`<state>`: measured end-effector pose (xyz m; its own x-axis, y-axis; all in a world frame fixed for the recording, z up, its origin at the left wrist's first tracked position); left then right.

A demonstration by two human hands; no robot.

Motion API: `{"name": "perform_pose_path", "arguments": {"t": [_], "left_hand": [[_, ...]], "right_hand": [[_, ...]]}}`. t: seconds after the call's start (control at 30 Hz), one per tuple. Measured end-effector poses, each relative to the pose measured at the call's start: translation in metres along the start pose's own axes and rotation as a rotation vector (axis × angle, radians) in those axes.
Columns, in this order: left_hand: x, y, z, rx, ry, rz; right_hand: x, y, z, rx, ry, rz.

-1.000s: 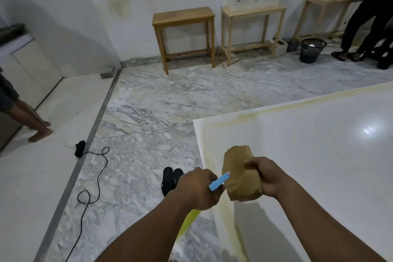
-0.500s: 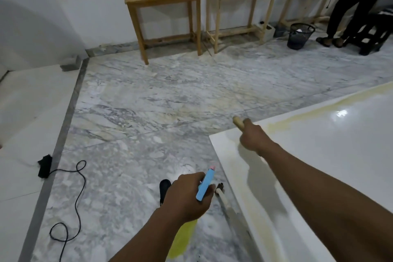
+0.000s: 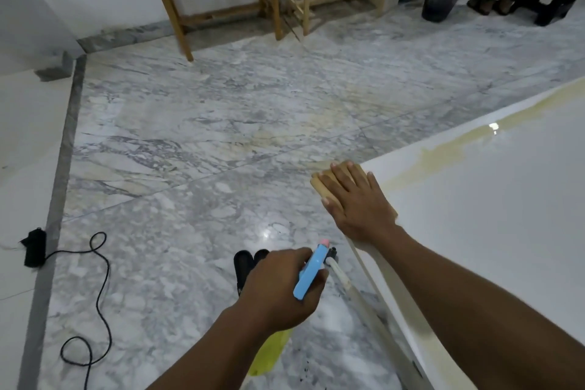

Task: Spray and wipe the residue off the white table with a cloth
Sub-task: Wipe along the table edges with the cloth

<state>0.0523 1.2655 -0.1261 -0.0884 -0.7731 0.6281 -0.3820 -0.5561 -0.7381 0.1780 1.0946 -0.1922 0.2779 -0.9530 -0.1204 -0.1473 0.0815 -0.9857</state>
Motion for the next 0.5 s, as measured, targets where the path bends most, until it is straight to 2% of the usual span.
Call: {"name": "perform_pose_path", "arguments": {"t": [0.2, 0.5], "left_hand": [[0.013, 0.034, -0.017, -0.072, -0.002, -0.012], [0.040, 0.079, -0.067, -0.092, 0.000, 0.034]], "right_hand": [[0.001, 0.008, -0.025, 0.030, 0.011, 0.026], [0.007, 0.024, -0.146, 0.048, 0.007, -0.019]]}}
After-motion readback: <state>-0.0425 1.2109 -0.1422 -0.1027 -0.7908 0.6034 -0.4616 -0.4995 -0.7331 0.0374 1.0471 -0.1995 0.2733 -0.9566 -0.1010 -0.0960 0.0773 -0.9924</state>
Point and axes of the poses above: each hand's wrist, its own z-axis towards the middle knuckle, its own y-axis out of the palm, x = y × z, the point moved 6 cm from there along z, towards the middle knuckle, and after that the axes turned 1 degree about -x, right-handed, at the moved point
